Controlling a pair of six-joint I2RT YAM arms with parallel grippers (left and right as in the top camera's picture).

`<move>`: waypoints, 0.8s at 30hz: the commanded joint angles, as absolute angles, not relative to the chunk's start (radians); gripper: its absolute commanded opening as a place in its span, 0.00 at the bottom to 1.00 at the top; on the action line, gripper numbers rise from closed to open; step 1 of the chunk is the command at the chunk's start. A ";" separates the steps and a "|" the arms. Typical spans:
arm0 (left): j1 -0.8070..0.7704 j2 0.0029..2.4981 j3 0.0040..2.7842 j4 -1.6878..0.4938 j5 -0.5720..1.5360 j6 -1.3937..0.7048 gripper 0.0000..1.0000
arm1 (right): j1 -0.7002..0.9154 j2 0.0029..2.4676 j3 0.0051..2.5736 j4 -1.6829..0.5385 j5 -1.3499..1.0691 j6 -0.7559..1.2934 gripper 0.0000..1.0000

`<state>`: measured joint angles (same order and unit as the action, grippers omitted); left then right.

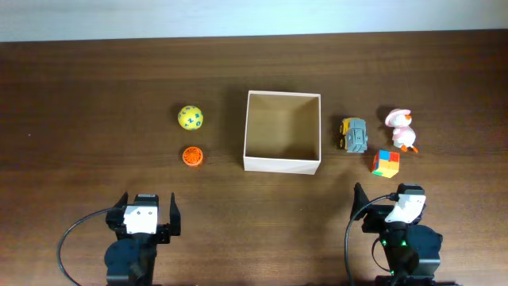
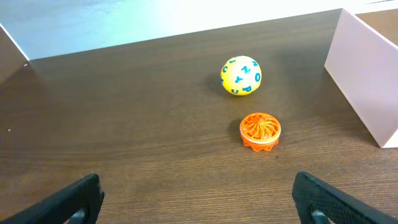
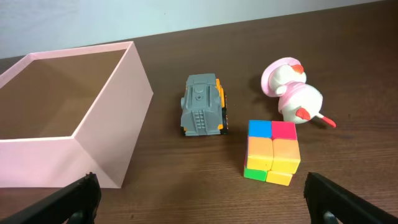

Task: Pack container

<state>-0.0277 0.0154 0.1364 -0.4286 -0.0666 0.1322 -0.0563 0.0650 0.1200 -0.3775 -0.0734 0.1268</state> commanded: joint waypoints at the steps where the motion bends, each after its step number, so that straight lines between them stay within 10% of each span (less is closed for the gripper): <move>1: -0.030 0.006 0.126 -0.424 -0.056 0.145 0.99 | -0.051 0.058 0.113 -0.377 -0.079 0.120 0.98; 24: -0.030 0.006 0.126 -0.423 -0.021 0.144 0.99 | -0.051 0.058 0.113 -0.377 -0.158 0.120 0.98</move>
